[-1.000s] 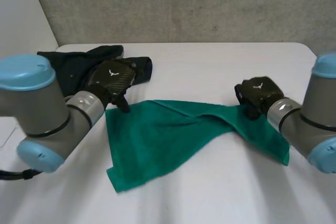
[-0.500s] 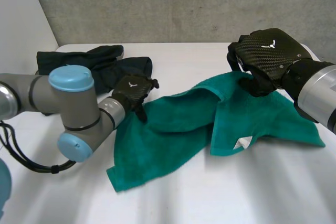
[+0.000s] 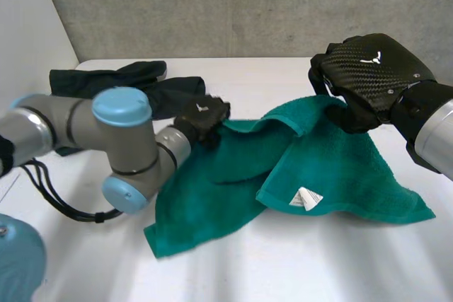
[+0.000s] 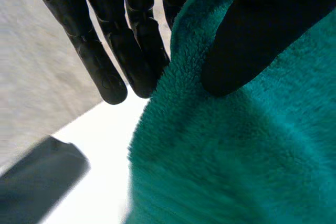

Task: Fold the laundry.

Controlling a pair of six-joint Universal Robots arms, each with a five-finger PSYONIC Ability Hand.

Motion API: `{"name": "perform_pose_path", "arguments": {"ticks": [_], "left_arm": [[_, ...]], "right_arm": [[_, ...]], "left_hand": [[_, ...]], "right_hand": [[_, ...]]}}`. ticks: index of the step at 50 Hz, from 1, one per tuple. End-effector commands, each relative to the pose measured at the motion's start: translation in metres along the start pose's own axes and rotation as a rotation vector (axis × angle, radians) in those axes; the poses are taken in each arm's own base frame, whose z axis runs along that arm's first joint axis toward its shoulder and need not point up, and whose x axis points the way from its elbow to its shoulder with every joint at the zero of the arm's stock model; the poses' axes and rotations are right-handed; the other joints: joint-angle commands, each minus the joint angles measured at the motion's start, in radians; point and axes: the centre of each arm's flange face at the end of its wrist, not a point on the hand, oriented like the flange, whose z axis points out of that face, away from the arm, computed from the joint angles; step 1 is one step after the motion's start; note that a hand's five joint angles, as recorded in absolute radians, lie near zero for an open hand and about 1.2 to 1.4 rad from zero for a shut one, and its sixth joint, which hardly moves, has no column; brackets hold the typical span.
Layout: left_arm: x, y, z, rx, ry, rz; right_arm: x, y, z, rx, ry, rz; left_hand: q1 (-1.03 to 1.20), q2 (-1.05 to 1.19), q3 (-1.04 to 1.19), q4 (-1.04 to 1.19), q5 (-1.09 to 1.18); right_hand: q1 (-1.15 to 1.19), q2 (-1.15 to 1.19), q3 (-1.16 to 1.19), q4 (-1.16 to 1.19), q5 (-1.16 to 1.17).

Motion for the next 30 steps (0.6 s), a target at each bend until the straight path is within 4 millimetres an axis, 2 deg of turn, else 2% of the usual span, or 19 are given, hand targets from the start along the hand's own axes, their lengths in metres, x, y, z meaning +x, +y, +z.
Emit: {"name": "perform_pose_path", "arguments": {"ticks": [1, 2, 5, 8, 12, 15, 16, 19, 21, 23, 25, 27, 28, 29, 30], "left_arm": [[-0.037, -0.057, -0.034, 0.085, -0.128, 0.025], [-0.035, -0.065, -0.043, 0.098, -0.13, 0.026], [-0.031, -0.074, -0.062, 0.103, -0.128, 0.027], [-0.027, -0.069, -0.067, 0.086, -0.121, 0.027], [-0.018, -0.055, -0.07, 0.053, -0.105, 0.022], [-0.016, -0.037, -0.063, 0.012, -0.103, 0.012], [-0.016, -0.026, -0.059, -0.013, -0.1, 0.008], [-0.015, -0.015, -0.052, -0.033, -0.094, 0.008], [-0.016, -0.016, -0.041, -0.01, -0.096, 0.036], [-0.02, -0.026, -0.031, 0.035, -0.113, 0.067], [-0.03, -0.052, -0.019, 0.132, -0.167, 0.12], [-0.036, -0.073, -0.013, 0.21, -0.214, 0.142], [-0.04, -0.097, -0.009, 0.3, -0.262, 0.154], [-0.041, -0.11, -0.008, 0.353, -0.287, 0.155], [-0.043, -0.122, -0.008, 0.405, -0.314, 0.155]], "right_arm": [[0.013, 0.029, 0.031, -0.113, -0.003, 0.031], [0.013, 0.033, 0.035, -0.133, -0.012, 0.038], [0.014, 0.054, 0.051, -0.225, -0.047, 0.063], [0.013, 0.076, 0.07, -0.312, -0.084, 0.057], [0.016, 0.098, 0.089, -0.417, -0.101, 0.0], [0.022, 0.113, 0.103, -0.491, -0.066, -0.047], [0.025, 0.116, 0.106, -0.507, -0.052, -0.057], [0.034, 0.119, 0.117, -0.512, 0.009, -0.084], [0.038, 0.116, 0.123, -0.488, 0.029, -0.093], [0.047, 0.105, 0.134, -0.411, 0.078, -0.114], [0.055, 0.093, 0.143, -0.332, 0.125, -0.127], [0.065, 0.066, 0.154, -0.188, 0.197, -0.13], [0.068, 0.056, 0.158, -0.136, 0.222, -0.129], [0.07, 0.046, 0.161, -0.083, 0.243, -0.127], [0.078, 0.023, 0.164, 0.029, 0.29, -0.127]], "left_hand": [[0.231, 0.204, 0.211, 0.198, 0.259], [0.231, 0.204, 0.211, 0.198, 0.259], [0.231, 0.204, 0.211, 0.198, 0.259], [0.231, 0.204, 0.211, 0.198, 0.259], [0.231, 0.204, 0.211, 0.198, 0.259], [0.231, 0.204, 0.211, 0.198, 0.259], [0.231, 0.204, 0.211, 0.198, 0.259], [0.231, 0.204, 0.211, 0.198, 0.259], [0.231, 0.204, 0.211, 0.198, 0.259], [0.231, 0.204, 0.211, 0.198, 0.259], [0.231, 0.204, 0.211, 0.198, 0.259], [0.231, 0.204, 0.211, 0.198, 0.259], [0.231, 0.204, 0.211, 0.198, 0.259], [0.231, 0.204, 0.211, 0.198, 0.259], [0.231, 0.204, 0.211, 0.198, 0.259]], "right_hand": [[0.416, 0.223, 0.217, 0.208, 0.231], [0.416, 0.223, 0.217, 0.208, 0.231], [0.416, 0.223, 0.217, 0.208, 0.231], [0.416, 0.223, 0.217, 0.208, 0.231], [0.416, 0.223, 0.217, 0.208, 0.231], [0.416, 0.223, 0.217, 0.208, 0.231], [0.416, 0.223, 0.217, 0.208, 0.231], [0.416, 0.223, 0.217, 0.208, 0.231], [0.416, 0.223, 0.217, 0.208, 0.231], [0.416, 0.223, 0.217, 0.208, 0.231], [0.416, 0.223, 0.217, 0.208, 0.231], [0.416, 0.223, 0.217, 0.208, 0.231], [0.416, 0.223, 0.217, 0.208, 0.231], [0.416, 0.223, 0.217, 0.208, 0.231], [0.416, 0.223, 0.217, 0.208, 0.231]]}}
